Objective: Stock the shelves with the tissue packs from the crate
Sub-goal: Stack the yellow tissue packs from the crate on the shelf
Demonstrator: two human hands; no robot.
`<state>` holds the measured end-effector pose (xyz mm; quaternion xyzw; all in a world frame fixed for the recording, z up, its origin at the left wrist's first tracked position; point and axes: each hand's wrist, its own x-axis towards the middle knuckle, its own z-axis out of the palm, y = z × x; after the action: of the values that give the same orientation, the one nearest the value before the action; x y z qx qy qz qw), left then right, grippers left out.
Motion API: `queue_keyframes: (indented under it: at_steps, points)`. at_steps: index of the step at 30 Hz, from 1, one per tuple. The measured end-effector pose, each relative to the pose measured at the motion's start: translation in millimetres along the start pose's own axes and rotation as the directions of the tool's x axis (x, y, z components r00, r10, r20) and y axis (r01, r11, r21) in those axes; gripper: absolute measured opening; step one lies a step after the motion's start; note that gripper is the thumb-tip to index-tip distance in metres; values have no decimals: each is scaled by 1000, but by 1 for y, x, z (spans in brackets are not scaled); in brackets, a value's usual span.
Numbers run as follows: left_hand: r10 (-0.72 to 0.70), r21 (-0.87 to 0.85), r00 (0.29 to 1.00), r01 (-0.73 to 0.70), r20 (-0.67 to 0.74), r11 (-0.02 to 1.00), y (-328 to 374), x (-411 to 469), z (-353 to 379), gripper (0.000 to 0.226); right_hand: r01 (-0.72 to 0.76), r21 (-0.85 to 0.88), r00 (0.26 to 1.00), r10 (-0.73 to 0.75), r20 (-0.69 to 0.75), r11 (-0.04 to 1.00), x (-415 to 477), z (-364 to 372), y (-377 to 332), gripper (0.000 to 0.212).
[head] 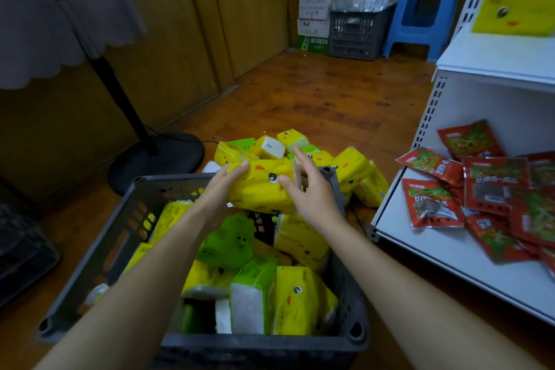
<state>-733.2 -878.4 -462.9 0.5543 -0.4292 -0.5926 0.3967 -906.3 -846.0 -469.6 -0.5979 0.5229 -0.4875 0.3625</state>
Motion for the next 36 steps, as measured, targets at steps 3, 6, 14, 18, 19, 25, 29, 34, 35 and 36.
queue_keyframes:
  at_steps: [3, 6, 14, 18, 19, 25, 29, 34, 35, 36]
  points:
    - [-19, -27, 1000, 19, -18, 999, 2, 2, 3, 47, -34, 37, 994, 37, -102, 999, 3, 0, -5, 63]
    - [-61, -165, 985, 34, -162, 986, 10, -1, 14, 32, -154, 59, 979, 160, -129, 986, 6, -4, -13, 80]
    - [-70, -37, 997, 71, 34, 997, 14, -15, 40, 47, -188, 324, 961, 241, -132, 927, 7, 21, -21, 108]
    - [-73, 24, 993, 71, 90, 997, 21, -18, 36, 30, -70, 176, 993, 86, -82, 982, 11, 3, -18, 84]
    - [-37, 9, 997, 36, 63, 999, 23, -18, 35, 32, -71, 161, 996, 80, -50, 984, 12, -3, -17, 77]
    - [131, 30, 991, -131, 1, 991, 29, -12, 30, 91, 20, 41, 979, -28, 200, 999, 12, -14, -26, 70]
    - [176, -111, 984, -179, -34, 978, 36, -14, 32, 67, 86, -37, 987, -80, 141, 996, 14, -13, -31, 65]
    - [213, -276, 956, -263, -199, 924, 45, -11, 37, 55, -41, 59, 999, 41, 1, 997, 14, -11, -32, 71]
    - [208, -306, 957, -264, -203, 915, 49, -12, 41, 56, -27, 114, 999, 29, -16, 993, 14, -9, -33, 73]
    - [216, -319, 956, -271, -196, 908, 52, -13, 47, 56, -12, 164, 999, 19, -41, 986, 15, -10, -35, 74]
